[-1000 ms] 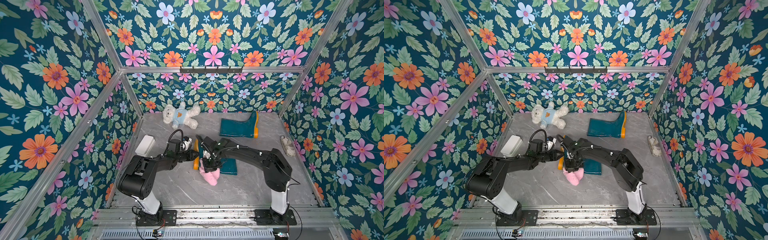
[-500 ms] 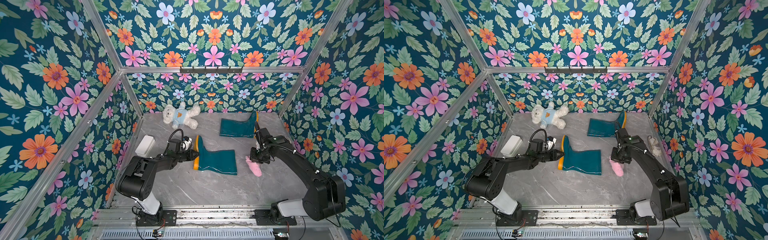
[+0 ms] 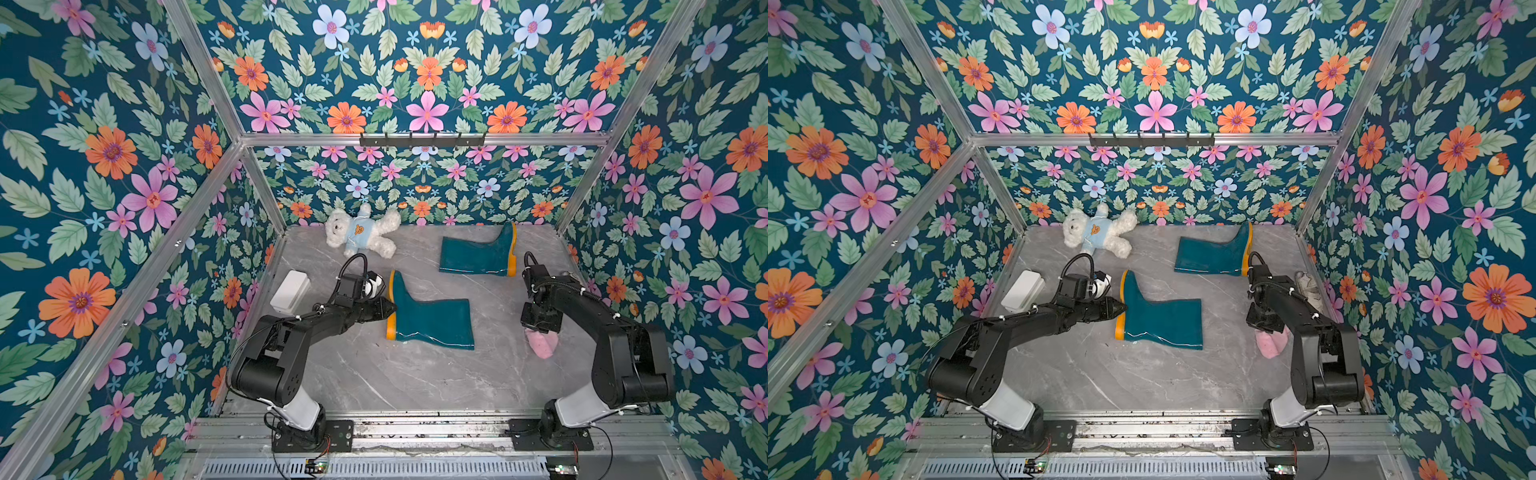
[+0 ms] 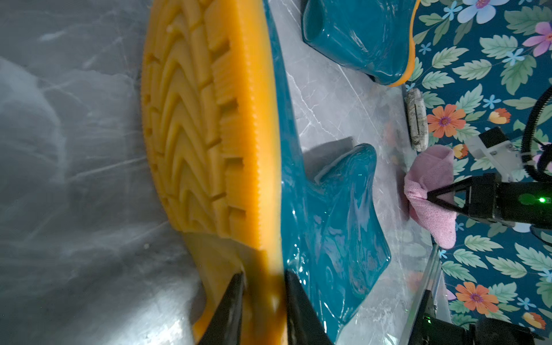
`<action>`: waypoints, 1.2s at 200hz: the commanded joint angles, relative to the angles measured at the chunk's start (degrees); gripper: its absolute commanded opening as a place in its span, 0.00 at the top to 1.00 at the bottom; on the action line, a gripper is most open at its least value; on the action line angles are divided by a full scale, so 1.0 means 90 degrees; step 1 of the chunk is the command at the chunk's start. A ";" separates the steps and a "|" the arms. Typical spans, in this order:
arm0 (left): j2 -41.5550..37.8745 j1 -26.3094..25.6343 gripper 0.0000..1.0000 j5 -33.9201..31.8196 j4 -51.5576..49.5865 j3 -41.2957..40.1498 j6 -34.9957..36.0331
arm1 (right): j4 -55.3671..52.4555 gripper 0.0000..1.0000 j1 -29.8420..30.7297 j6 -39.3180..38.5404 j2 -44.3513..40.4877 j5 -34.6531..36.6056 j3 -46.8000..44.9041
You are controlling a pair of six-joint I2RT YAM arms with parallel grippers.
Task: Wipe the rubber boots with a cloth
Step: Place the cleaning item at the center of the board, then adjust the rubber boot at the center of the board.
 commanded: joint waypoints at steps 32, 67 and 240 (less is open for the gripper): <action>-0.0082 0.0047 0.64 -0.2105 -0.1397 0.0148 -0.0150 | 0.0532 0.82 -0.0048 -0.0132 0.0682 -0.0041 0.0053; -0.0511 0.0049 0.57 -0.2382 -0.1772 0.0308 -0.0214 | 0.0602 0.11 -0.0044 -0.0277 0.0199 -0.0361 0.0040; 0.0218 -0.4033 0.51 -0.5331 -0.3838 0.2969 0.2071 | -0.1092 0.01 -0.0053 -0.0576 -0.3251 -0.0925 0.1384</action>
